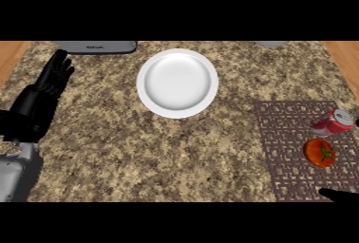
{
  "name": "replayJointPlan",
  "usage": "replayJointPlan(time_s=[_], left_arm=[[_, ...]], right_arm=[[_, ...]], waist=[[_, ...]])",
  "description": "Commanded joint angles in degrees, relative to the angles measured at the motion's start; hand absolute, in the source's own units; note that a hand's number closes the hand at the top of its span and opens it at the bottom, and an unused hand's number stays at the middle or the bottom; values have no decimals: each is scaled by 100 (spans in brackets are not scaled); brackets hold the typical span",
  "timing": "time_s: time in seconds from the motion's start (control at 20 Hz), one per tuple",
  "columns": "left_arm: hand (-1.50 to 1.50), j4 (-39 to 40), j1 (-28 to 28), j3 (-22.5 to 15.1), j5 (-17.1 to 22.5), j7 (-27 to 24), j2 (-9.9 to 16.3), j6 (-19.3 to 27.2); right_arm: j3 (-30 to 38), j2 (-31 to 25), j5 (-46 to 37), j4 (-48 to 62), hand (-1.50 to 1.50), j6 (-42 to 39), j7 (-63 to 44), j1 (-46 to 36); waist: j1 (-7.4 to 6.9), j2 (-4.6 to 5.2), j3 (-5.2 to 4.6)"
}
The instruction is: Pick the tomato from the placemat and place it in the plate
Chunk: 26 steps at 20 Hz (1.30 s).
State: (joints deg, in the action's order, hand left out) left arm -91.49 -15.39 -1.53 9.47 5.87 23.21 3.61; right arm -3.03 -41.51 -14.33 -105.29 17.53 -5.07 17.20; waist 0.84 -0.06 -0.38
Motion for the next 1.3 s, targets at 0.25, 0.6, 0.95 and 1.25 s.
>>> replayJointPlan(time_s=[0.25, 0.6, 0.95, 1.25], left_arm=[[0, -35, 135, 184, 107, -182, 64, -307], [0, 469, -502, 337, -46, -17, -156, -382], [0, -90, -188, 279, -283, 281, -324, -307], [0, -225, 81, 421, -367, 160, -386, -477]], right_arm=[[-557, -640, -240, -811, -150, -1605, -2953, -614], [-351, -214, -750, -585, -150, -1983, -3246, -815], [-356, 194, -1253, 522, -150, -2287, -3177, -1149], [-289, 654, -1699, 1215, -150, -2099, -2448, -977]], waist=[[-153, 15, 29], [-33, 8, 36], [-67, 3, 39], [-69, 1, 40]])
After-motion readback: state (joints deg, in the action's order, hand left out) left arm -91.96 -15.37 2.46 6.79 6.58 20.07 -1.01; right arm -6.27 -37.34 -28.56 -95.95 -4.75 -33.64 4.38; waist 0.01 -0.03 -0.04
